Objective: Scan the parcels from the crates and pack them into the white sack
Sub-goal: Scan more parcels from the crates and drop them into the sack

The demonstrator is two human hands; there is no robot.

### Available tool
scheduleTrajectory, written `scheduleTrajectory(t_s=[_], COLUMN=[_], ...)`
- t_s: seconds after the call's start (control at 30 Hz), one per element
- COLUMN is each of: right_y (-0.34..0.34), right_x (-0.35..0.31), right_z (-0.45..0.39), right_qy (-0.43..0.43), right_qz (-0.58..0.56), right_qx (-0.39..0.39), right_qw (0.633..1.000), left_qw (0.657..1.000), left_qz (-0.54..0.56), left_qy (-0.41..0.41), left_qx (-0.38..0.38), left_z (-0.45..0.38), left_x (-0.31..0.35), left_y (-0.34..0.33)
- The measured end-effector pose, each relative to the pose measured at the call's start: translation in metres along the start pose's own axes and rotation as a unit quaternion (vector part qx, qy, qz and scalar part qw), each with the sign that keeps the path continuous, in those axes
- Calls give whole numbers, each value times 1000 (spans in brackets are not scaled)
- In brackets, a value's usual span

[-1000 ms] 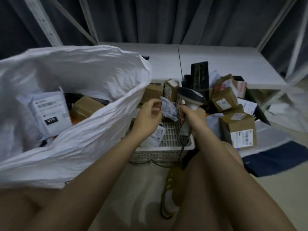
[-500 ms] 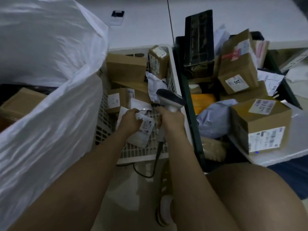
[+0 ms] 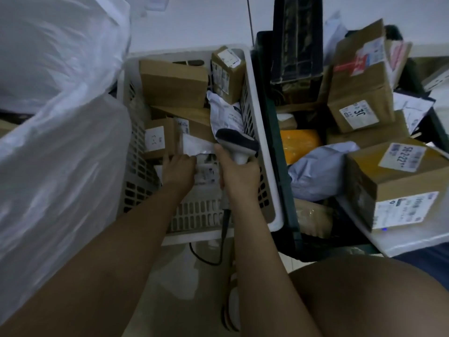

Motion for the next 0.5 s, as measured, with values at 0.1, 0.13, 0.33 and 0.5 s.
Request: scheduleTrajectory(t_s=[0.1,0.13,0.33,0.5], right_y=[-3,-4,-1,15], right_x=[-10,-15,-40,-69], right_z=[20,29,89,155], right_qy=[37,48,96,149], right_qz=[26,32,41,31], right_qx=[8,3,-13,0], right_qw=[999,998,995,988], left_qw=[992,983,924,892], left_qz=[110,169,353,389], left_qy=[37,45,5,-47], left_qx=[51,64,145,228], left_z=[23,34,117,207], left_x=[-11,-13,-12,-5], left_y=[18,26,78,128])
Point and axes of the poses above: each hand's wrist, its own z-axis away from the middle knuckle, its own y-axis out of the back of the hand, x = y × z, the point moved 5 cm from there along -z, towards the middle knuckle, and after that the axes turned 13 degrees about -x, right-handed, at the moved point
